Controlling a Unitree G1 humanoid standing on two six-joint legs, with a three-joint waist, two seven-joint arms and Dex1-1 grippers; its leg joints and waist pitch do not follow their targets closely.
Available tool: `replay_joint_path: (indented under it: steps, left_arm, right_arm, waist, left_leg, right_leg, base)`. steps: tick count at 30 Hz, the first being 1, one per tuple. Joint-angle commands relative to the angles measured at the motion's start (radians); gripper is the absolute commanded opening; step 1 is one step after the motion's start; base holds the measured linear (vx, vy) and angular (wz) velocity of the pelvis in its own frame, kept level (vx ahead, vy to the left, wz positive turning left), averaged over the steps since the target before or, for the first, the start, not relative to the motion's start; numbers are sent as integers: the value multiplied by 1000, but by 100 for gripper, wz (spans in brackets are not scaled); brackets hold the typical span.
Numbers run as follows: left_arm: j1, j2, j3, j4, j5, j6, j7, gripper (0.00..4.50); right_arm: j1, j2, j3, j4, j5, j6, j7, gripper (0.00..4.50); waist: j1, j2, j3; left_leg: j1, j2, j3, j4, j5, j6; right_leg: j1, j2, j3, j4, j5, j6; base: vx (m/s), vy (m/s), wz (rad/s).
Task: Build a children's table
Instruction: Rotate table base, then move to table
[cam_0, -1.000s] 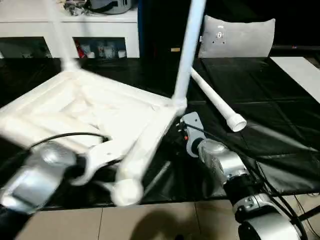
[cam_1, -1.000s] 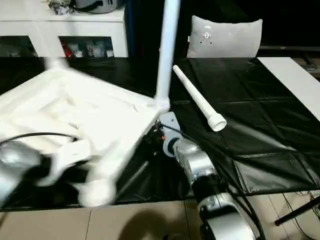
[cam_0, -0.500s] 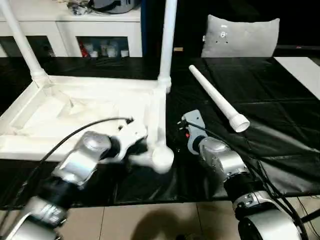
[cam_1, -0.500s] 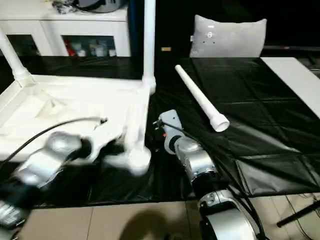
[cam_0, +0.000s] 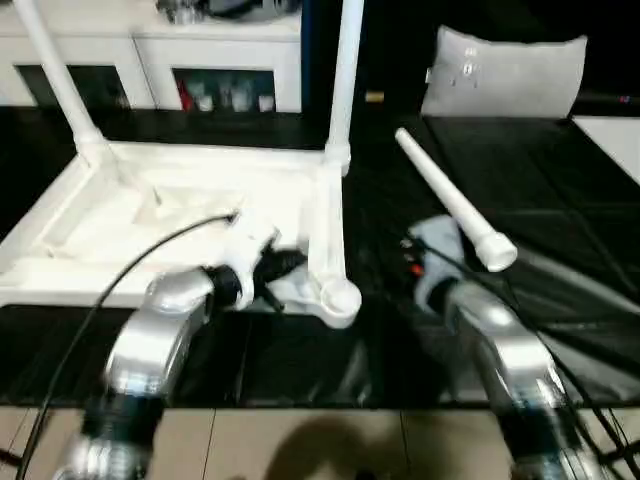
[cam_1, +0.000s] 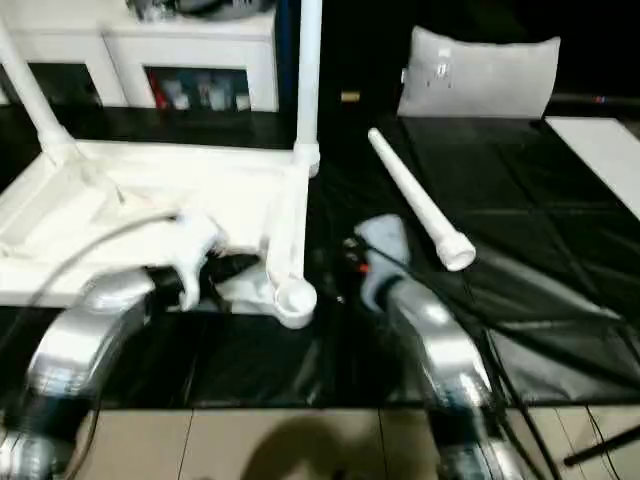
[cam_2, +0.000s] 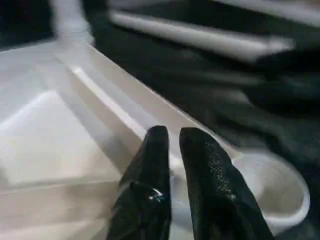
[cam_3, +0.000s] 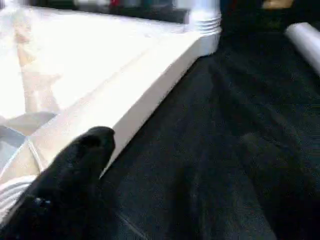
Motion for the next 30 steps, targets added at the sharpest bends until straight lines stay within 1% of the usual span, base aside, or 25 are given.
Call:
replay_joint_path:
  steps: [1, 6, 7, 9, 10, 11, 12, 13, 14, 15, 16, 17, 18, 19, 20, 21, 22, 23, 24, 25, 26, 27, 28, 29, 30]
  left_arm:
    - [35, -35, 48, -107, -20, 31, 91, 97]
    - [87, -85, 67, -172, 4, 80, 184, 133]
    - [91, -95, 70, -176, 6, 87, 199, 140]
    - [98, -115, 80, -185, 5, 95, 228, 155]
    - [99, -119, 79, -189, 11, 98, 242, 166]
    - [102, -121, 78, -193, 14, 100, 250, 179]
    - [107, -124, 74, -203, 20, 102, 266, 179]
    - [115, -121, 64, -215, 31, 100, 279, 188]
    - [120, -123, 64, -222, 32, 103, 285, 199]
    - [124, -125, 65, -229, 30, 108, 293, 199]
    - [129, -129, 69, -240, 27, 114, 304, 199]
    - [137, -128, 68, -258, 30, 127, 315, 199]
    - [139, -126, 67, -261, 31, 129, 315, 208]
    - [140, -124, 65, -263, 33, 132, 315, 215]
    - [149, -121, 62, -279, 32, 138, 320, 224]
    - [151, -122, 63, -283, 30, 139, 322, 234]
    - [152, -123, 64, -286, 28, 140, 324, 244]
    - [160, -121, 67, -299, 25, 143, 328, 253]
    - [162, -120, 66, -300, 26, 142, 328, 260]
    - [168, -119, 64, -304, 29, 142, 334, 268]
    - [171, -120, 64, -305, 27, 144, 335, 289]
    - [172, -121, 65, -306, 26, 145, 336, 296]
    - [179, -121, 62, -313, 30, 150, 339, 296]
    - [183, -118, 58, -316, 36, 150, 341, 301]
    - [188, -112, 49, -323, 45, 151, 346, 308]
  right_arm:
    - [35, 1, -21, -122, -35, 71, -82, 450]
    - [98, 18, -47, -245, 44, 130, -65, 450]
    - [108, 21, -48, -263, 59, 133, -58, 450]
    - [137, 28, -40, -314, 86, 145, -46, 450]
    - [152, 31, -33, -336, 93, 151, -45, 450]
    - [161, 35, -29, -346, 94, 154, -48, 450]
    - [180, 44, -23, -365, 95, 164, -57, 450]
    - [196, 50, -17, -375, 91, 171, -66, 450]
    - [204, 46, -10, -377, 85, 169, -64, 450]
    - [208, 43, -6, -382, 82, 174, -63, 450]
    - [213, 39, -1, -386, 73, 164, -61, 450]
    - [223, 35, -5, -392, 95, 173, -48, 450]
    - [225, 36, -8, -393, 106, 178, -44, 450]
    - [227, 36, -10, -394, 117, 183, -40, 450]
    - [241, 22, -11, -394, 107, 195, -45, 450]
    - [242, 23, -14, -394, 107, 187, -46, 450]
    - [242, 25, -16, -394, 108, 180, -46, 450]
    - [235, 29, -24, -403, 119, 190, -47, 450]
    - [233, 25, -20, -404, 119, 188, -42, 450]
    - [227, 31, -19, -406, 126, 173, -40, 450]
    - [224, 40, -24, -406, 138, 168, -39, 450]
    - [222, 46, -27, -407, 146, 167, -40, 450]
    - [223, 45, -25, -408, 140, 170, -49, 450]
    - [223, 43, -24, -405, 127, 169, -61, 450]
    - [223, 38, -21, -400, 105, 169, -85, 450]
  waist:
    - [-5, -1, -56]
    - [-28, -5, -49]
    - [-34, -2, -49]
    - [-48, 13, -49]
    - [-61, 15, -47]
    - [-65, 25, -42]
    - [-70, 23, -39]
    - [-67, 15, -34]
    - [-60, 5, -29]
    - [-71, -9, -43]
    - [-60, -13, -48]
    - [-51, -55, -61]
    - [-30, -75, -72]
    - [-7, -75, -78]
    - [-9, -72, -70]
    - [-9, -64, -69]
    - [-9, -46, -69]
    - [-12, 43, -92]
    - [-45, 26, -75]
    - [-45, 18, -81]
    - [-28, 23, -69]
    - [-31, 21, -68]
    - [-23, 5, -73]
    - [-31, -22, -78]
    - [-24, -26, -77]
  left_leg:
    - [5, 43, -11, -74, -341, 23]
    - [11, 28, -18, -65, -425, 18]
    - [14, 30, -24, -66, -436, 12]
    - [17, 53, -43, -82, -480, -5]
    - [16, 92, -68, -109, -529, -4]
    - [23, 164, -103, -163, -599, 4]
    - [28, 201, -117, -188, -620, 10]
    - [47, 237, -123, -208, -612, 25]
    - [49, 229, -109, -210, -577, 69]
    - [36, 178, -98, -178, -490, 108]
    - [31, 130, -65, -146, -472, 113]
    - [18, -42, 27, 42, -378, 130]
    - [-2, -73, 33, 141, -301, 156]
    - [-55, -71, 15, 182, -177, 156]
    - [-70, -66, 0, 175, -161, 140]
    - [-70, -63, -6, 161, -158, 144]
    - [-58, -51, -15, 127, -145, 156]
    - [44, 197, -160, -25, 31, 220]
    - [31, 313, -222, -98, 75, 277]
    - [55, 280, -216, -69, 121, 289]
    - [39, 212, -163, -59, 161, 350]
    - [30, 184, -150, -61, 155, 388]
    - [31, 138, -128, -67, 124, 442]
    - [27, 89, -106, -59, 67, 459]
    - [-9, 45, -81, -30, 45, 457]
  right_leg:
    - [46, -54, 46, -100, -574, -78]
    - [30, -46, 21, -134, -715, 42]
    - [29, -39, 10, -141, -714, 58]
    - [39, -24, -2, -147, -625, 65]
    - [55, -15, -3, -128, -505, 45]
    - [69, -6, 6, -63, -356, 20]
    - [69, -11, 14, -12, -273, 1]
    - [37, -8, 28, 50, -175, -40]
    - [27, -19, 52, 69, -170, -74]
    - [43, -34, 70, 43, -164, -149]
    - [39, -36, 72, -2, -189, -221]
    - [40, -30, 66, -96, -313, -343]
    - [62, -60, 82, -121, -402, -368]
    - [88, -71, 93, -108, -398, -370]
    - [89, -77, 95, -100, -330, -342]
    - [92, -77, 86, -107, -319, -309]
    - [88, -71, 74, -119, -327, -261]
    - [42, 5, -18, -46, -277, -2]
    - [-23, 1, -2, 165, -368, 95]
    - [-76, -2, 20, 211, -370, 85]
    - [-92, 1, 54, 232, -251, 15]
    - [-77, 3, 58, 221, -212, -14]
    - [-49, 10, 75, 159, -160, -96]
    - [-13, 6, 82, 100, -79, -241]
    - [13, -20, 85, 48, -19, -392]
  base:
    - [0, 0, 0]
    - [0, 0, 0]
    - [0, 0, 0]
    - [0, 0, 0]
    - [0, 0, 0]
    - [0, 0, 0]
    - [0, 0, 0]
    - [39, -101, 8]
    - [39, -101, 8]
    - [53, -175, 1]
    - [36, -181, -4]
    - [36, -181, -4]
    - [22, -164, -6]
    - [12, -153, -9]
    - [12, -153, -9]
    - [-4, -125, 1]
    - [-17, -113, 7]
    - [-17, -113, 7]
    - [-17, -122, -5]
    - [-16, -139, -2]
    - [-16, -139, -2]
    - [-36, -165, 9]
    - [-51, -227, 2]
    - [-51, -227, 2]
    - [-80, -244, -9]
